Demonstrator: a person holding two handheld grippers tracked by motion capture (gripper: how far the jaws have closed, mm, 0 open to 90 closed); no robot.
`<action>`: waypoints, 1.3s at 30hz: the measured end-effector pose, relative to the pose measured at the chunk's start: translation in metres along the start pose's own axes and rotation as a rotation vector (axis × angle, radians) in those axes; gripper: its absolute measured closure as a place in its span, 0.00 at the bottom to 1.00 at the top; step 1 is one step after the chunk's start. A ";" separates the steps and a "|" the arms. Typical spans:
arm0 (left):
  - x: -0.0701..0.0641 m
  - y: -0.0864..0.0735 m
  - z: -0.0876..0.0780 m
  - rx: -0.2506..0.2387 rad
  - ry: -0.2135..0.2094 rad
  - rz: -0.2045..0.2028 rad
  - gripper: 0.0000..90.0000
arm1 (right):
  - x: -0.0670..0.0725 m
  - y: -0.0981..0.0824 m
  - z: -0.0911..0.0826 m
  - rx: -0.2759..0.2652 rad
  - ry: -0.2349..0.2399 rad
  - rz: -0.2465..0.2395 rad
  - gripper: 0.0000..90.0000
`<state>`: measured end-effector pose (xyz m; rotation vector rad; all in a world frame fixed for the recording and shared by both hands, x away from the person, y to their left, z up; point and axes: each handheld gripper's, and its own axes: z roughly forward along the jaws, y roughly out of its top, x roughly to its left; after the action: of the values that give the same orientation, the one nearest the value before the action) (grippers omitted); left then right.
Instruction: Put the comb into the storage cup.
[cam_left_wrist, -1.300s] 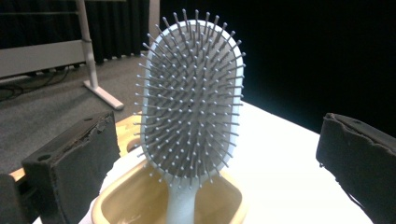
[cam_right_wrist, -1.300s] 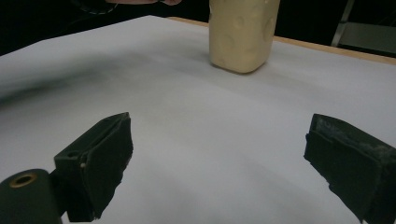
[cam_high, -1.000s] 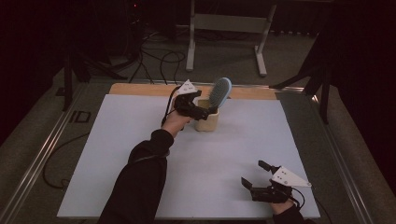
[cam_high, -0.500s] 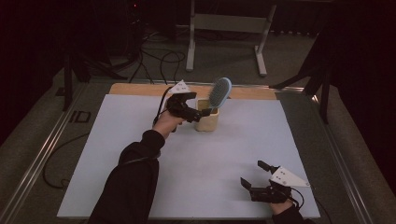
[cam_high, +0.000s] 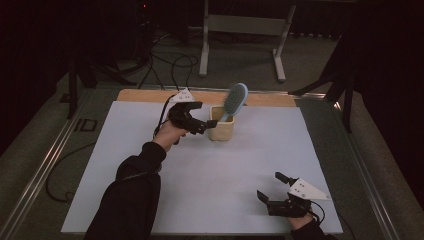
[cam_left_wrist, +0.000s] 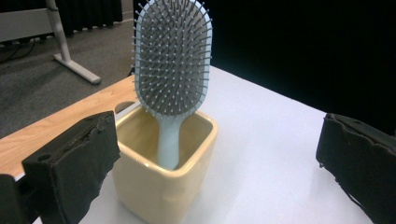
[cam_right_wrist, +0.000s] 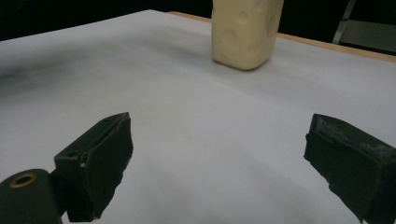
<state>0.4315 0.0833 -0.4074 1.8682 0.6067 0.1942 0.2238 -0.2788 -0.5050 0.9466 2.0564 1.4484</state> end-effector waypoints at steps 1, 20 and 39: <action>0.000 -0.001 -0.002 0.002 0.007 0.002 0.00 | 0.000 0.000 0.000 0.001 0.000 0.002 0.08; 0.000 -0.025 -0.040 0.049 0.052 0.013 0.00 | 0.002 0.001 0.002 0.007 -0.004 -0.009 0.08; -0.001 -0.054 -0.077 0.070 0.086 0.008 0.00 | 0.003 0.001 0.003 0.012 -0.005 -0.010 0.08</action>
<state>0.3816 0.1609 -0.4277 1.9379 0.6725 0.2623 0.2241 -0.2750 -0.5051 0.9420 2.0649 1.4286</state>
